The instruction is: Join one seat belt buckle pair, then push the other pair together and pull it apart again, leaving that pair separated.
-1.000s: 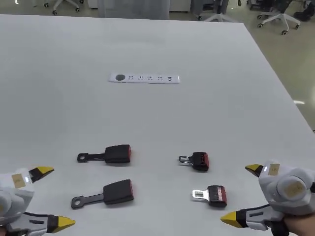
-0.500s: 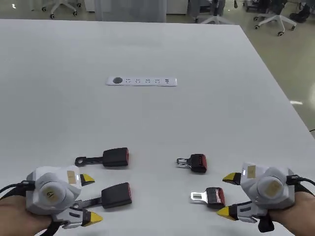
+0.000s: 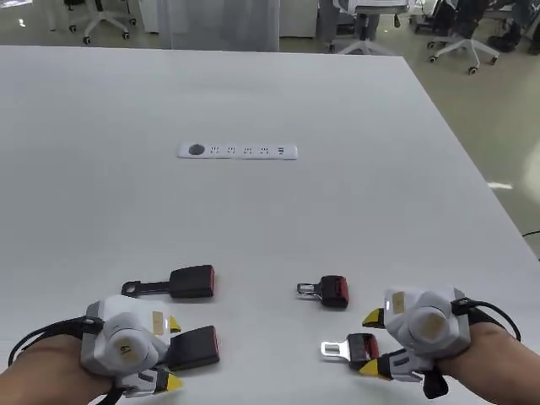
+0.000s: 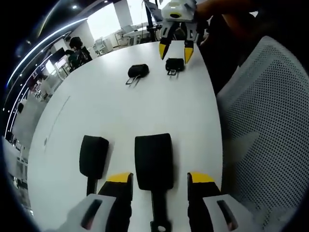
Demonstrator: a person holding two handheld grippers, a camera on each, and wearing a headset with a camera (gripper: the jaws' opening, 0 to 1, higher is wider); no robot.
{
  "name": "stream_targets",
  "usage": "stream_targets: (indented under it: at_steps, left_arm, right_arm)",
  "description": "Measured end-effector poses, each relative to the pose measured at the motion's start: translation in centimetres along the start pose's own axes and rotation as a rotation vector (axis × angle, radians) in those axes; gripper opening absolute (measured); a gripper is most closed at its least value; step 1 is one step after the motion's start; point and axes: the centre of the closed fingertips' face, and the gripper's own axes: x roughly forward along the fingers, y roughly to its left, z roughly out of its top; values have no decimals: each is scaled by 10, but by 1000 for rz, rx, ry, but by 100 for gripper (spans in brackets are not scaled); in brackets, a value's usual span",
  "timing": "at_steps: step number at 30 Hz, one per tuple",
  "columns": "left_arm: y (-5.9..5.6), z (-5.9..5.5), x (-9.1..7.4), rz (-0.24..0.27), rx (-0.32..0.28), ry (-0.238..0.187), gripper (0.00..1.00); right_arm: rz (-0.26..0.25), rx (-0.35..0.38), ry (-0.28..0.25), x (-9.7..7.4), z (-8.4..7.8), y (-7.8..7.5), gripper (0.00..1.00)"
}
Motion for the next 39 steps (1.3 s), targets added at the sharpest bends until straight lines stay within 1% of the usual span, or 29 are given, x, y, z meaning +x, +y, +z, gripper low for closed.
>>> stream_targets:
  at_steps: [1,3,6,7,8,9,11,12,14,15,16,17,19,23,25,26,29,30,32,33,35,37,39]
  left_arm:
    - [0,1,0,-11,21,4,45]
    - [1,1,2,-18,40,18,41]
    - [2,0,5,-31,78,34,37]
    - [4,0,4,-24,95,42,34]
    - [-1,-1,6,-55,94,51,33]
    - [5,-1,7,-37,118,53,33]
    - [5,-1,6,-43,143,66,33]
    - [5,-1,7,-46,148,71,33]
    - [4,-2,8,-53,169,84,32]
    - [4,-5,10,-56,208,105,32]
    - [4,-9,10,-58,229,135,33]
    - [3,-5,11,-67,208,117,32]
    - [5,-6,11,-70,192,125,32]
    - [4,-7,10,-76,182,111,32]
    - [4,-7,10,-77,182,106,32]
    - [3,-7,10,-78,184,106,32]
    - [3,-6,10,-80,186,105,32]
    - [3,-7,10,-81,184,102,32]
    - [2,-7,10,-83,172,96,31]
    - [2,-7,10,-84,166,96,31]
    - [2,-7,10,-84,166,96,31]
    - [2,-7,10,-83,164,97,31]
    - [2,-7,10,-81,156,94,32]
  right_arm:
    - [3,-5,4,0,-1,0,41]
    - [12,-16,21,3,-5,1,39]
    - [19,-39,45,8,-12,2,34]
    - [22,-49,43,9,-11,2,34]
    - [21,-47,41,9,-10,2,34]
    - [19,-51,39,9,-11,2,34]
    - [17,-61,25,11,-11,2,34]
    - [18,-81,28,11,-13,2,34]
    - [18,-85,24,12,-13,2,34]
    - [17,-89,24,12,-13,2,34]
    - [13,-101,29,13,-13,2,34]
    - [9,-111,38,14,-13,2,34]
    - [10,-106,36,13,-13,1,34]
    - [21,-94,27,13,-13,0,33]
    - [30,-121,39,13,-14,1,33]
    - [37,-100,46,14,-12,1,33]
    - [60,-90,58,15,-12,1,33]
    - [66,-107,69,15,-13,1,33]
    - [74,-98,90,16,-12,1,33]
    - [77,-109,95,16,-12,2,33]
    - [85,-104,99,15,-13,1,33]
    - [88,-103,97,15,-13,1,33]
    - [74,-95,95,16,-12,1,33]
